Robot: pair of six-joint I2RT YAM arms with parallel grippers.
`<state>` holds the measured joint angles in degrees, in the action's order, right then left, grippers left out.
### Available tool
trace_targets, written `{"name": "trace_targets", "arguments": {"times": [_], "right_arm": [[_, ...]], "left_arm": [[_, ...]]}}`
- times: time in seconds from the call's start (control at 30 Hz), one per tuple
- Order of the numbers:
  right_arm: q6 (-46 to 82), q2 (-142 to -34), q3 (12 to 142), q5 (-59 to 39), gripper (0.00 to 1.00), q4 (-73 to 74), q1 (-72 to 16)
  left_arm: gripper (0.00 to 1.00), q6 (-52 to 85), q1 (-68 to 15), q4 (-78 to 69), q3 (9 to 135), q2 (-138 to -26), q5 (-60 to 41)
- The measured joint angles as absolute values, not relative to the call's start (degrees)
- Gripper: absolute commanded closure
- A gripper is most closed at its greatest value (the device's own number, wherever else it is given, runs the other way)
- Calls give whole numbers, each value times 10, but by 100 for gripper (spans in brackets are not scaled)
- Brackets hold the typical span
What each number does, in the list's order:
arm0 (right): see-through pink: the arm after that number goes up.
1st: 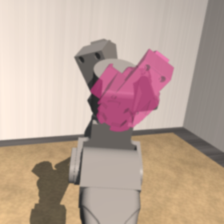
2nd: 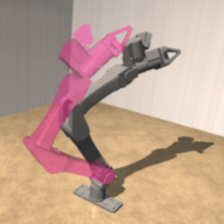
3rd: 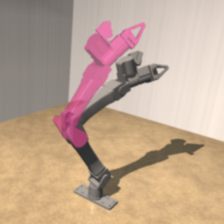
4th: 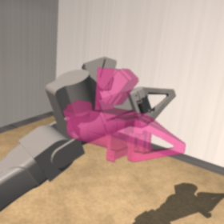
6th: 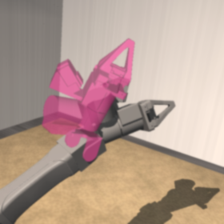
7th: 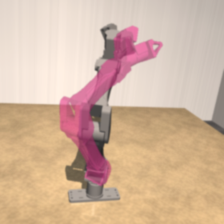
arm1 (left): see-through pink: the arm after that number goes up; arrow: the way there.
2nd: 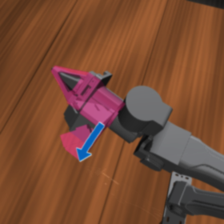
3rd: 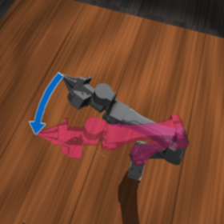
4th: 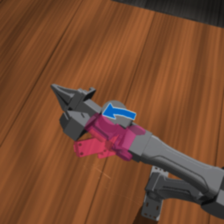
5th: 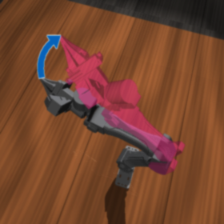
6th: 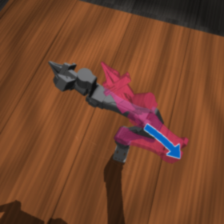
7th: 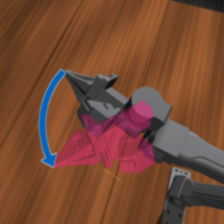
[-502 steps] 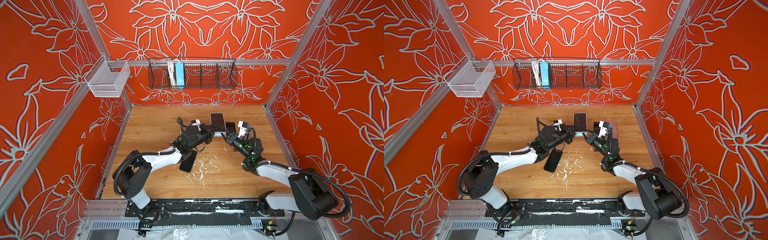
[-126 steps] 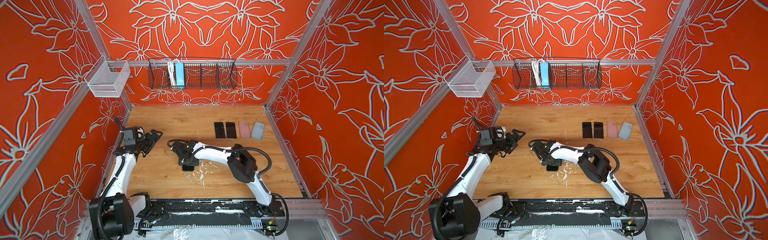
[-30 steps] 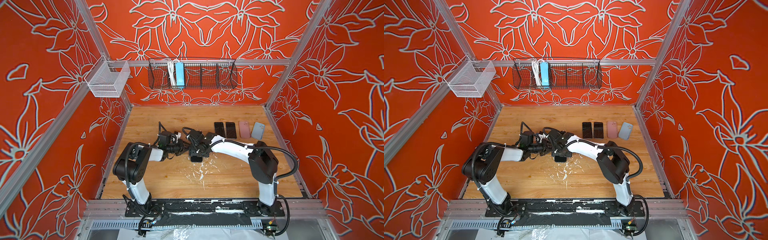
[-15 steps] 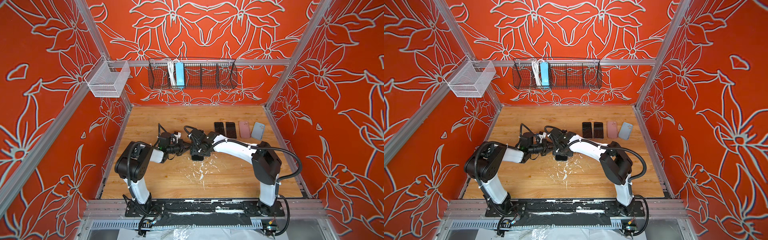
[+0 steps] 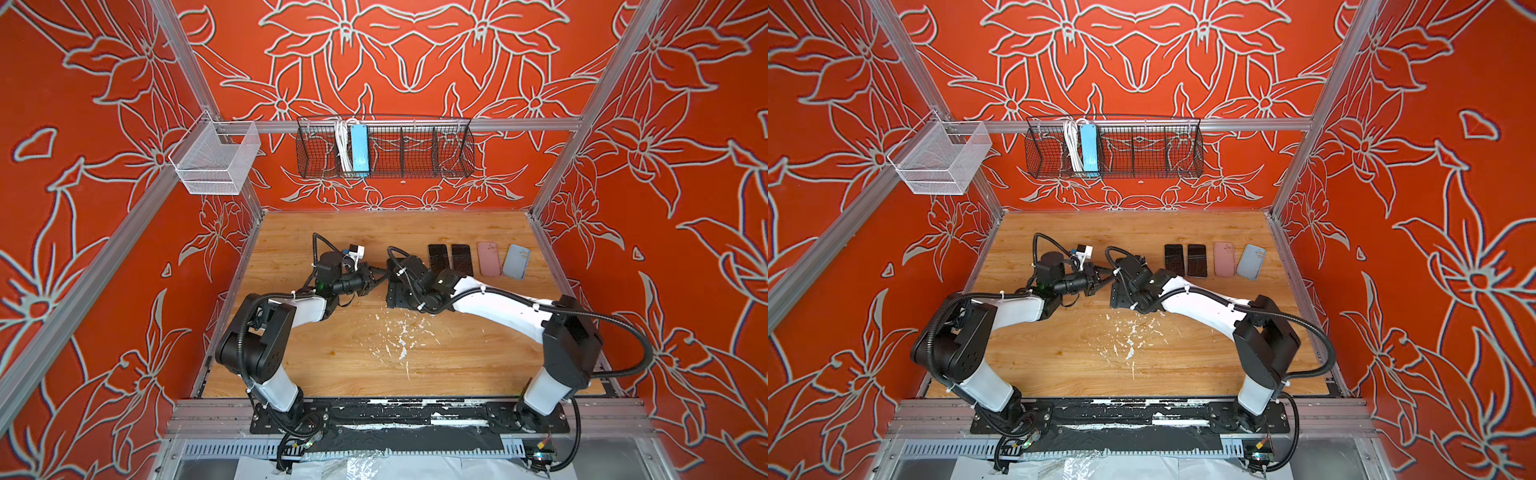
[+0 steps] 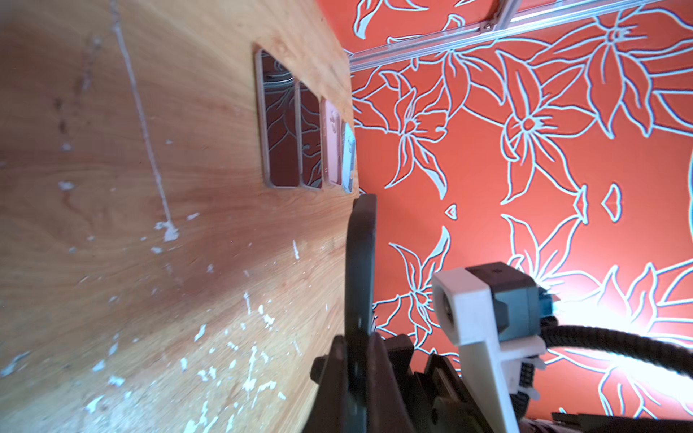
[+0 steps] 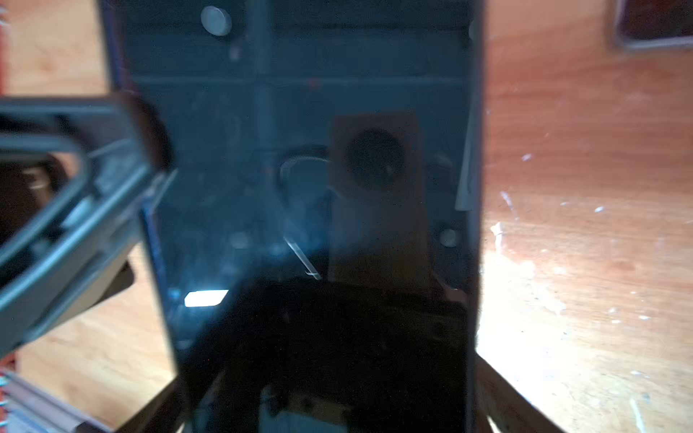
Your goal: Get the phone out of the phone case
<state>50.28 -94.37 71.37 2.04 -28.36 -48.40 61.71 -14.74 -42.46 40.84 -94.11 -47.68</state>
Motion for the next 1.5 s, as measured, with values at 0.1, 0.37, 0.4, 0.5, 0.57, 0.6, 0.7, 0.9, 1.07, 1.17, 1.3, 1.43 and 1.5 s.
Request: {"name": "trace_targets", "arguments": {"times": [0.1,0.37,0.4,0.5,0.57,0.6,0.7,0.9,1.07,1.17,1.3,1.43,1.5], "right_arm": [[502,-886,667,15,10,-249,-473],[486,-719,535,-21,10,-187,-398],[482,-701,523,-32,10,-180,-384],[476,-662,489,-65,11,-157,-349],[472,-645,466,-93,12,-135,-327],[470,-640,454,-112,13,-120,-317],[469,-645,425,-183,15,-69,-292],[488,-722,417,-342,24,73,-278],[521,-764,415,-432,32,194,-278],[534,-769,415,-460,37,237,-279],[548,-781,417,-485,48,278,-282],[563,-795,418,-494,62,303,-286],[569,-800,418,-495,70,311,-287]], "left_arm": [[100,618,-149,-424,417,-941,-475],[100,618,-148,-410,418,-940,-465],[100,618,-148,-409,418,-939,-464],[100,618,-148,-404,418,-930,-461],[100,618,-148,-401,418,-920,-460],[100,618,-148,-400,418,-913,-460],[100,618,-148,-399,418,-895,-460],[100,618,-148,-399,418,-860,-462],[100,615,-148,-393,418,-833,-462],[100,614,-148,-390,418,-819,-462],[100,614,-148,-389,418,-816,-462],[100,616,-148,-388,418,-816,-463],[100,616,-148,-389,418,-816,-463]]}}
